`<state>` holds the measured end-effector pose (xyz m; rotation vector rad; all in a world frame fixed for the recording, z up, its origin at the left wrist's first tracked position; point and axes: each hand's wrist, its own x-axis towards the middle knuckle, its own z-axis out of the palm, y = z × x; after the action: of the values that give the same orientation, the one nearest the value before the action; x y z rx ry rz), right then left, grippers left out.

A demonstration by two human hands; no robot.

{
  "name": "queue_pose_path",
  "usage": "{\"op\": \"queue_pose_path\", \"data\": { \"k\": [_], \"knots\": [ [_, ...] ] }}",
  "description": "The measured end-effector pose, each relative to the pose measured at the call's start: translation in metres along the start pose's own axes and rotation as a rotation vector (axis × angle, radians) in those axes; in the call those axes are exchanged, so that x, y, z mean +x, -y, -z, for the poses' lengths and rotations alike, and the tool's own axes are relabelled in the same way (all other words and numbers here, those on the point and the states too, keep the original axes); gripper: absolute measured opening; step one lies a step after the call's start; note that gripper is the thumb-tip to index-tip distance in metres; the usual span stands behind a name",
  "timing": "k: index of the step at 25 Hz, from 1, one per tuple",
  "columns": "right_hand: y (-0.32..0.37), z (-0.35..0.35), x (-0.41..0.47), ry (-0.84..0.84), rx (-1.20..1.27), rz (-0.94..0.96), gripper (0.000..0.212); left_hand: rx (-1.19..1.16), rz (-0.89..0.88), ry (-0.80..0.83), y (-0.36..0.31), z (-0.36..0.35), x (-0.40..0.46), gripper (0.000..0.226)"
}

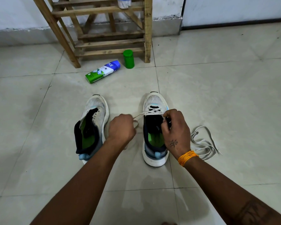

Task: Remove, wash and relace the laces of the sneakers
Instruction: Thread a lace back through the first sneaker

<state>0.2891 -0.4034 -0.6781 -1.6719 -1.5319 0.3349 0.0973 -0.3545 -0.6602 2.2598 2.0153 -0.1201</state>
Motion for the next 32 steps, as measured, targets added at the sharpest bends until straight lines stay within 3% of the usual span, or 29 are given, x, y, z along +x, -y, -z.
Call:
{"op": "queue_pose_path", "data": {
  "k": [2,3,6,8,14,19,26,30,32],
  "knots": [
    [0.000,0.000,-0.001,-0.005,0.000,0.002,0.014,0.122,0.007,0.126,0.007,-0.001,-0.002,0.021],
    [0.000,0.000,-0.001,-0.006,-0.001,0.004,0.014,0.123,-0.024,0.112,0.006,0.000,-0.001,0.021],
    [0.000,-0.001,0.000,-0.006,0.005,0.003,0.015,-0.011,-0.140,-0.113,-0.011,0.009,0.003,0.020],
    [0.000,-0.001,0.000,-0.008,0.007,0.000,0.015,-0.037,-0.166,-0.177,-0.018,0.010,0.004,0.021],
    [-0.001,0.000,-0.001,-0.008,0.014,0.006,0.015,0.108,0.003,0.131,0.009,0.000,0.002,0.023],
    [0.000,-0.001,-0.001,-0.010,0.005,0.004,0.015,-0.092,-0.202,-0.187,-0.010,0.006,0.005,0.023],
    [0.000,0.000,-0.001,0.002,0.002,0.008,0.015,-0.030,-0.074,-0.076,-0.008,0.009,0.008,0.024],
    [-0.003,0.001,-0.002,-0.004,0.016,0.008,0.015,-0.166,-0.228,-0.258,-0.016,0.011,0.008,0.019],
    [-0.004,0.001,-0.001,-0.007,0.008,0.001,0.016,-0.258,-0.201,-0.275,-0.016,0.005,0.008,0.022]
  ]
}}
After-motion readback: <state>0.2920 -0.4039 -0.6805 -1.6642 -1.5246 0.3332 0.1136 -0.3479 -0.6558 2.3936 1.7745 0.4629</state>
